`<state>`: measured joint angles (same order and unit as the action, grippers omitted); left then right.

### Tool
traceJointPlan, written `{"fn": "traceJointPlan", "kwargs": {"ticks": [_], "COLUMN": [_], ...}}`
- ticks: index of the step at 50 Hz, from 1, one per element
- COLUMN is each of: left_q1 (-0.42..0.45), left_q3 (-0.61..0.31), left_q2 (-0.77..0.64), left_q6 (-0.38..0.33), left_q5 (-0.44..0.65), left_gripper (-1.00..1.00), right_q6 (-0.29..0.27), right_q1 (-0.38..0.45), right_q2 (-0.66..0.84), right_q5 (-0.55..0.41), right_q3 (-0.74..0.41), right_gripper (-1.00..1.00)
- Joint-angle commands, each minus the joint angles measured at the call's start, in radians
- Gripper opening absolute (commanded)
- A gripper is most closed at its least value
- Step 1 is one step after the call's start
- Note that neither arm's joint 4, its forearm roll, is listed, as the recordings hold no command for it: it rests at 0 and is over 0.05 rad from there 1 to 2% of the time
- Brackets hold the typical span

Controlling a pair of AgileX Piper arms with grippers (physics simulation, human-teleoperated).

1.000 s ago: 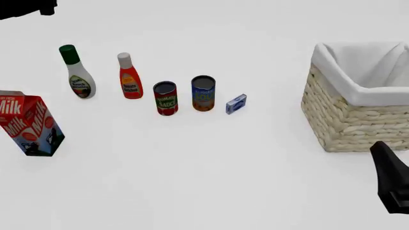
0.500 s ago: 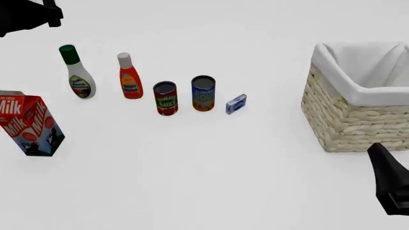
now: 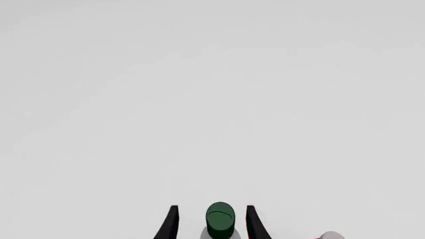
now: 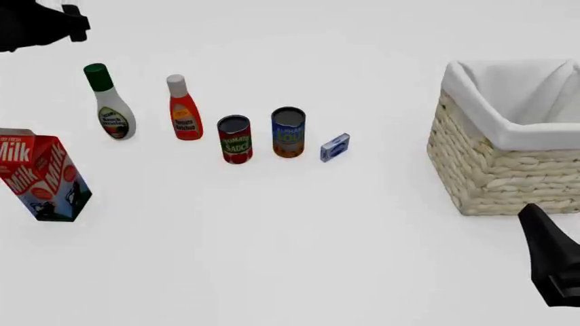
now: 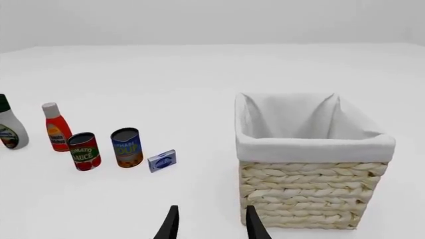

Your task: Pick the salad dressing and place it in the basket.

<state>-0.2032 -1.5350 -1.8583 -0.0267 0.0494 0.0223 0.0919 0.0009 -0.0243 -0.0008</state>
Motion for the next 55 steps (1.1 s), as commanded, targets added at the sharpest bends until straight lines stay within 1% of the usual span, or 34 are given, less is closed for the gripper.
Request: {"fn": "traceJointPlan", "kwargs": {"ticks": [1, 15, 30, 32, 36, 38, 55], "left_q1": [-0.007, 0.004, 0.024, 0.023, 0.016, 0.014, 0.019], "left_q3": [-0.048, -0.052, -0.062, -0.06, -0.04, -0.031, -0.012], "left_q2": [-0.054, -0.099, -0.134, -0.137, -0.134, -0.128, -0.152], "left_q6": [0.002, -0.027, -0.022, -0.011, -0.02, -0.013, -0.001], "left_q5": [0.016, 0.014, 0.016, 0.012, -0.012, -0.017, -0.024], "left_gripper": [1.0, 1.0, 1.0, 1.0, 1.0, 1.0, 1.0], "right_q6": [0.001, 0.002, 0.003, 0.003, 0.003, 0.002, 0.001], "right_q1": [0.003, 0.01, 0.011, 0.009, 0.01, 0.01, 0.019], "right_q2": [0.0, 0.0, 0.0, 0.0, 0.0, 0.0, 0.0], "right_q5": [-0.002, -0.005, -0.006, -0.006, -0.007, -0.008, -0.006], "right_q3": [0.0, 0.0, 0.0, 0.0, 0.0, 0.0, 0.0], "right_gripper": [1.0, 1.0, 1.0, 1.0, 1.0, 1.0, 1.0]}}
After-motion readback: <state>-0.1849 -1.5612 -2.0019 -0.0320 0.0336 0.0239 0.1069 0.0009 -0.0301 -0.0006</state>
